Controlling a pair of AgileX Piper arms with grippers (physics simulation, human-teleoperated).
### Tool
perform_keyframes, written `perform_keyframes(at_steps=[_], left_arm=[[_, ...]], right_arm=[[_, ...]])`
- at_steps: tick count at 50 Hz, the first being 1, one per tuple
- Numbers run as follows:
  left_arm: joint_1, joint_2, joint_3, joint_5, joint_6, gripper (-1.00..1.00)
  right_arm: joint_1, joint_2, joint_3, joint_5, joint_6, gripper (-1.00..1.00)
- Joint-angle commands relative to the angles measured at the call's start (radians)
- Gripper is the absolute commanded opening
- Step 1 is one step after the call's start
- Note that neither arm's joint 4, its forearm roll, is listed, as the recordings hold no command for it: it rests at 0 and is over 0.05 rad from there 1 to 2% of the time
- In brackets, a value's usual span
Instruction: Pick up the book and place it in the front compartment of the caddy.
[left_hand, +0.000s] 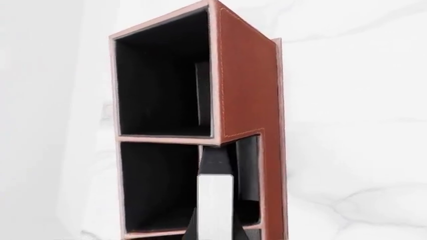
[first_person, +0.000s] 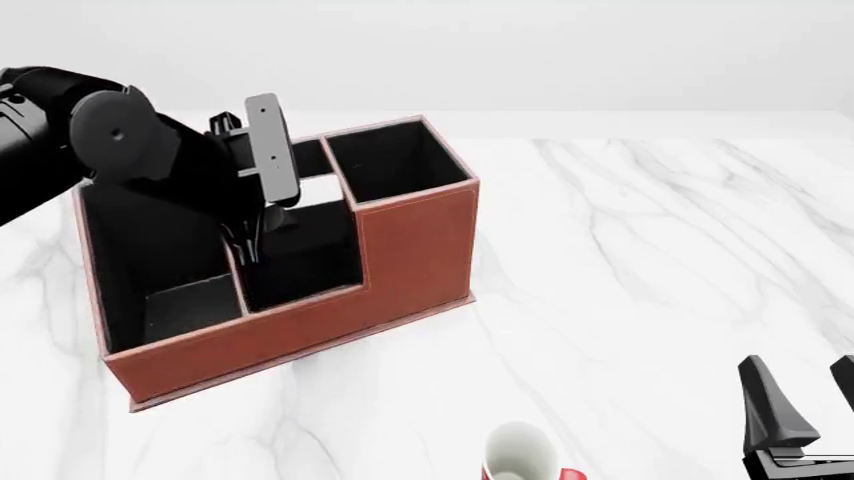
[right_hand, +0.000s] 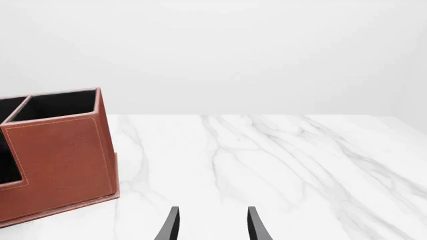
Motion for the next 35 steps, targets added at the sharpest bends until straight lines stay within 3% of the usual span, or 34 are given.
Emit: perform_keyframes(at_steps=[1,28,31,35], left_arm=[[0.034,0.000,-0.028,-0.017,0.030,-1.00],[0.103,0.030,-0.053,-0.063,0.082,-1.00],[0.081,0.043,-0.093,-0.054,0.040,-1.00],[0.102,0.049,-0.070,-0.077,0.064,-1.00]], right_arm=[[0.000,-0.001,0.001,0.001,0.000,1.00],[0.000,-0.001,0.001,0.001,0.000,1.00],[0.000,-0.001,0.001,0.001,0.000,1.00],[0.000,-0.001,0.001,0.001,0.000,1.00]])
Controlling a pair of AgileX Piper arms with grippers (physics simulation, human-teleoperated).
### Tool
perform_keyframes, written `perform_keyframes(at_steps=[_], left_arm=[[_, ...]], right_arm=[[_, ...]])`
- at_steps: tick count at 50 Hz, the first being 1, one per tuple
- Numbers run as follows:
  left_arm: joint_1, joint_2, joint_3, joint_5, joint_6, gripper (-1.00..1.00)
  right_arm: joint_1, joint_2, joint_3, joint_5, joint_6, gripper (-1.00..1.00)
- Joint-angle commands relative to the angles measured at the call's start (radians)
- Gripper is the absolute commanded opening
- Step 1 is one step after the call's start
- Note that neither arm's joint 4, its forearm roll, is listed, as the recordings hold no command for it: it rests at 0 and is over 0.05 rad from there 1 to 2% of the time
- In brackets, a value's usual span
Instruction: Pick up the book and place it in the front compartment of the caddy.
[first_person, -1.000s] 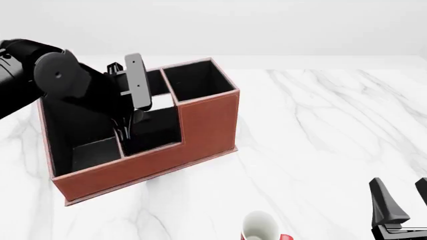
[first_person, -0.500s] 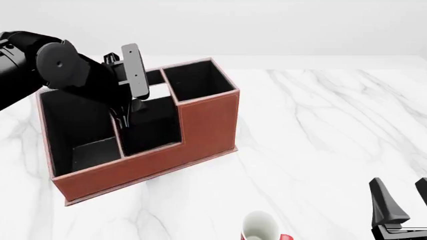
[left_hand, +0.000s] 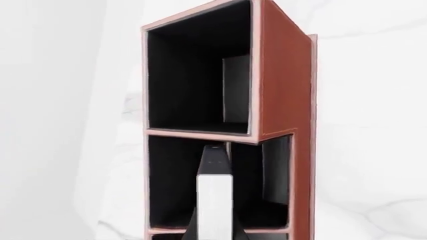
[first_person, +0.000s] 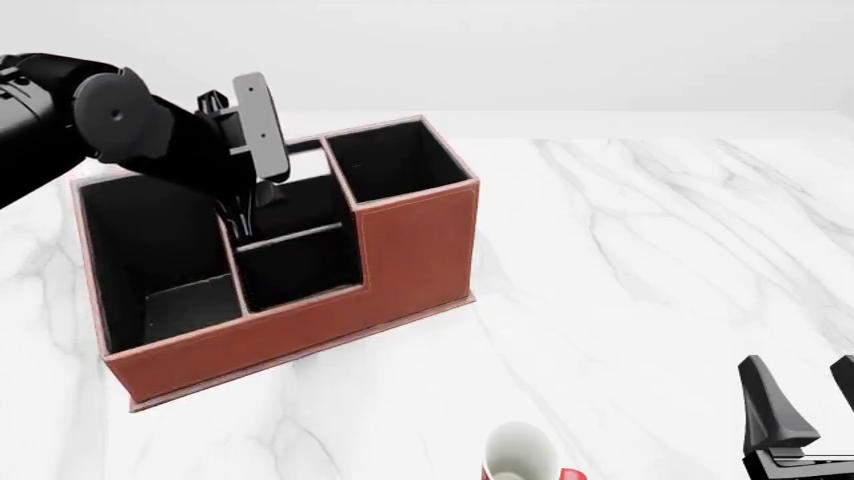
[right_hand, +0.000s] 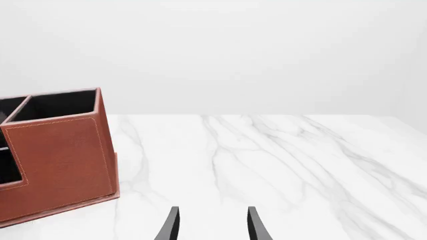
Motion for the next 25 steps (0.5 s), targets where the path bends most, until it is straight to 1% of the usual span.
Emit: perform_keyframes(at_steps=[1,12,25], left_arm=[[0.035,0.002,-0.020,-0.027,0.024,-1.00],[0.038,0.029,-0.029,-0.044,0.009,-1.00],[0.049,0.054,-0.017,-0.073,0.015,-1.00]], right_arm=[[0.000,-0.001,0.001,0.001,0.000,1.00],[0.000,-0.001,0.001,0.001,0.000,1.00],[0.000,-0.001,0.001,0.001,0.000,1.00]])
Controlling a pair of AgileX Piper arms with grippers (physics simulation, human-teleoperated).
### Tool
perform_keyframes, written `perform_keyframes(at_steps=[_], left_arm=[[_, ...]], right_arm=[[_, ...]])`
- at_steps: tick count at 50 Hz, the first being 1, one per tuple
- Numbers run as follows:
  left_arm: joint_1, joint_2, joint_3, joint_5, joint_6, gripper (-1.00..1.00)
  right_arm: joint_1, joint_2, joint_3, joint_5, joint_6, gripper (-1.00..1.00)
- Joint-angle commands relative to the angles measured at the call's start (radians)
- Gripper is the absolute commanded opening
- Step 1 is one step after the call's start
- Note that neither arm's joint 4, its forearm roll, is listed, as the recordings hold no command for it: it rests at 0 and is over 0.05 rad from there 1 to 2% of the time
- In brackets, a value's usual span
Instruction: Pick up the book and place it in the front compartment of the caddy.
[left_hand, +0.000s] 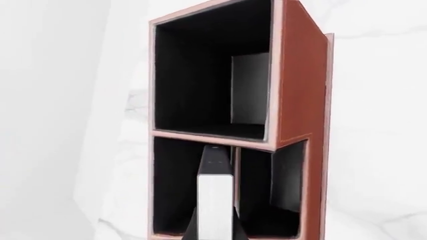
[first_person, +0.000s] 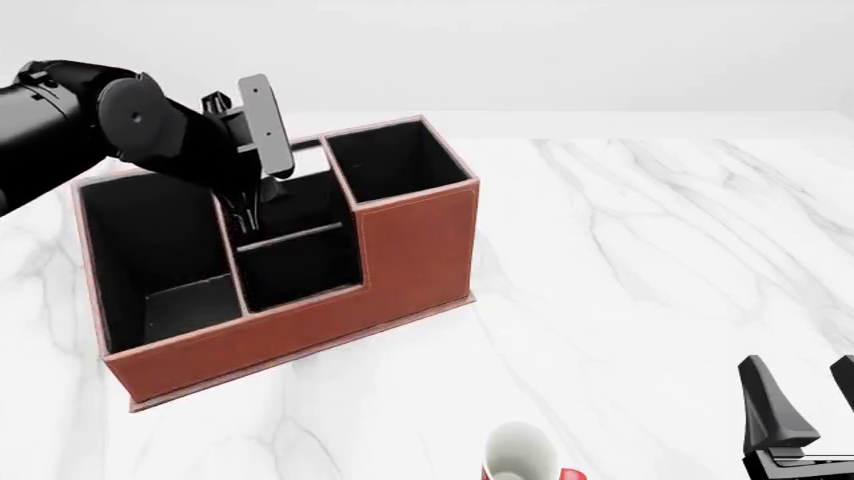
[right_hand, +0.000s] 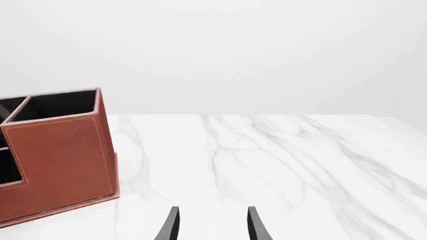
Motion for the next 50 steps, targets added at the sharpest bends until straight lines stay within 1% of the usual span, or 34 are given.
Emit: perform_keyframes(at_steps=[1,15,23,42,50], left_arm=[[0.024,0.003,-0.001,-0.028,0.015,-1.00],[0.050,0.011,0.008,-0.052,0.038,-1.00],[0.045,0.013,0.021,-0.079,0.052,-1.00],[0.075,0.040,0.005,-0.120,0.066,-1.00],[0.084,0.051,-0.007,-0.130,0.059,-1.00]], right_arm=[[0.000,-0.001,0.001,0.001,0.000,1.00],[0.000,-0.001,0.001,0.001,0.000,1.00],[0.000,-0.001,0.001,0.001,0.000,1.00],[0.000,-0.001,0.001,0.001,0.000,1.00],[0.000,-0.001,0.001,0.001,0.000,1.00]])
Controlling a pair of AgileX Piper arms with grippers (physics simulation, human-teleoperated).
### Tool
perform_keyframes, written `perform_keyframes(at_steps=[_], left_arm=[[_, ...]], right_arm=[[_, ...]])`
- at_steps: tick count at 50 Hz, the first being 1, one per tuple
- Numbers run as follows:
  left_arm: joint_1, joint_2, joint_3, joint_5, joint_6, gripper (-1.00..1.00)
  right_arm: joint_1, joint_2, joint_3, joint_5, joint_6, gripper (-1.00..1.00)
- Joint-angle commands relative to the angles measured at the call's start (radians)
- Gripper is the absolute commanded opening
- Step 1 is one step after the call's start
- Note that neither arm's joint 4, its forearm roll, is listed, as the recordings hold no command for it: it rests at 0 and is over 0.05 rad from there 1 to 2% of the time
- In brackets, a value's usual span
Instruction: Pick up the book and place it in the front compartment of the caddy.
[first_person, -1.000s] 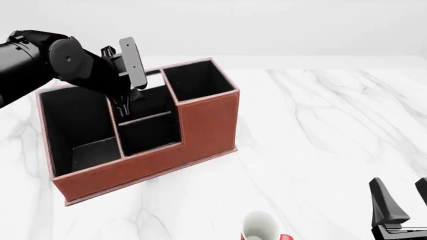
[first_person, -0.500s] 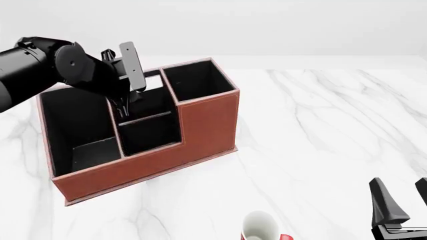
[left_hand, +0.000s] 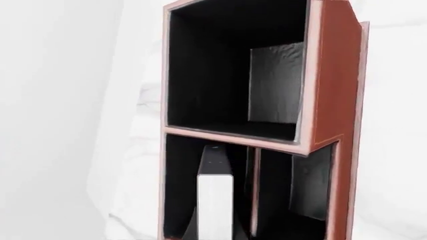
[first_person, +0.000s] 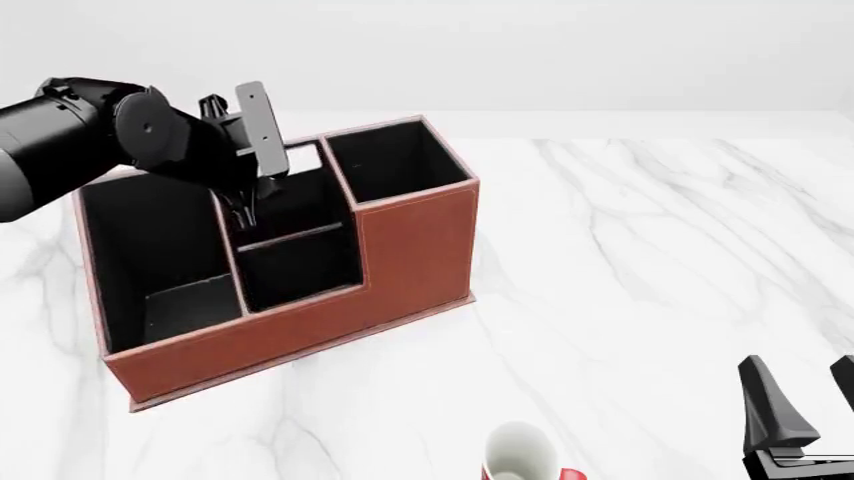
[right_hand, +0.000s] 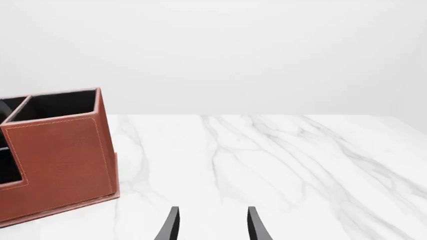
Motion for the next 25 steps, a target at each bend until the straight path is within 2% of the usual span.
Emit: perform_keyframes(at_steps=[1,25], left_arm=[[0.030,-0.003,-0.016,-0.025,0.015,-1.00],[0.057,0.079,-0.013,-0.107,0.009,-1.00]], right_arm=[[0.000,-0.001,0.001,0.001,0.000,1.00],[0.000,-0.001,0.001,0.001,0.000,1.00]])
